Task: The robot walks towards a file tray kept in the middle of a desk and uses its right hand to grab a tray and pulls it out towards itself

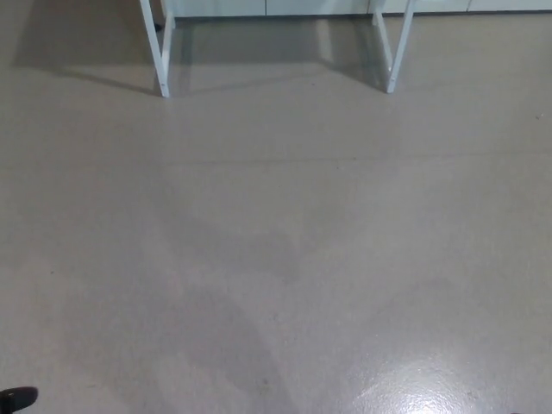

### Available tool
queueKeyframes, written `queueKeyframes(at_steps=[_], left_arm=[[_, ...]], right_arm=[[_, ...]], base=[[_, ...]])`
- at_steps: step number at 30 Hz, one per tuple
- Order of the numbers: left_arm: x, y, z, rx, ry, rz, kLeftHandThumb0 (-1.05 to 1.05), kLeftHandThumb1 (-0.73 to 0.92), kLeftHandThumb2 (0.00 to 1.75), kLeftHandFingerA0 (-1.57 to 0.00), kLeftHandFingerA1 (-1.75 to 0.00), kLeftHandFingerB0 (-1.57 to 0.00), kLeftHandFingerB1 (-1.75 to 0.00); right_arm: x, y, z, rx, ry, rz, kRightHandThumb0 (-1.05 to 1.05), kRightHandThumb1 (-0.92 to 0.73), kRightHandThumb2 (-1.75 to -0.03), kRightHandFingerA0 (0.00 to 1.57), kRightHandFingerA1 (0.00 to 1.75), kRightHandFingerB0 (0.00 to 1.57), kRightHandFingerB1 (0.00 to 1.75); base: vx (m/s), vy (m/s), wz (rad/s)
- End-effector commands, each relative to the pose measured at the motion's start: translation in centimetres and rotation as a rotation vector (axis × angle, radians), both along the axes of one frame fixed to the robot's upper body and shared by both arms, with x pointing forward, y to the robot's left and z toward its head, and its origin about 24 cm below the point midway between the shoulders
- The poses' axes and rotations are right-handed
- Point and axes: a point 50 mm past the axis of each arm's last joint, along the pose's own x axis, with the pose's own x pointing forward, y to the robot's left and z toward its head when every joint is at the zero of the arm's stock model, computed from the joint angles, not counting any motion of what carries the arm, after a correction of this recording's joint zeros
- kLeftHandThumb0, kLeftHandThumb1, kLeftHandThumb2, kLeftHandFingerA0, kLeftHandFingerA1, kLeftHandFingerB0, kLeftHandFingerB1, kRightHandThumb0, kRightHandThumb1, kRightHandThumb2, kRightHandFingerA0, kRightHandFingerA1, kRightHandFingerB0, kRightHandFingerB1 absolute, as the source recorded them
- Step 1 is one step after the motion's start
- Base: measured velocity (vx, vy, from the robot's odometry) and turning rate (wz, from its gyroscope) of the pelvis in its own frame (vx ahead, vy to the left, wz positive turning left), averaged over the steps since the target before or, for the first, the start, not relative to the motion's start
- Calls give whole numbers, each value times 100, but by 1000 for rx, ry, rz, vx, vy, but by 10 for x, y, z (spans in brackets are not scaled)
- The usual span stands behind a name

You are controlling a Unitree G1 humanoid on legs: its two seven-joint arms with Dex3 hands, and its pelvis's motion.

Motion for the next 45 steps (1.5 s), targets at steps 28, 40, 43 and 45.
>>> queueKeyframes(at_steps=[28, 40, 43, 45], left_arm=[[2, 7, 7, 10, -44, -41, -44, 32, 97, -46, -80, -34, -71], [3, 8, 9, 19, -44, -43, -44, 33, 95, -48, -81, -35, -71], [-1, 8, 7, 14, -42, -49, -45, 33, 95, -45, -79, -35, -71], [-16, 5, 2, 19, -9, -61, -45, 33, 96, -45, -77, -34, -69]], right_arm=[[-6, 2, 4, -13, -53, 67, -29, -57, -56, 58, 62, 44, 47], [-6, 6, 4, -18, -57, 79, -27, -57, -57, 58, 63, 44, 48], [-9, 7, 3, -6, -53, 68, -26, -57, -57, 56, 63, 45, 49], [-26, 4, 0, -14, -21, 81, -28, -57, -57, 54, 62, 44, 48]], base=[[99, 82, -3], [189, 82, 3], [192, -171, 10], [288, -148, -20]])
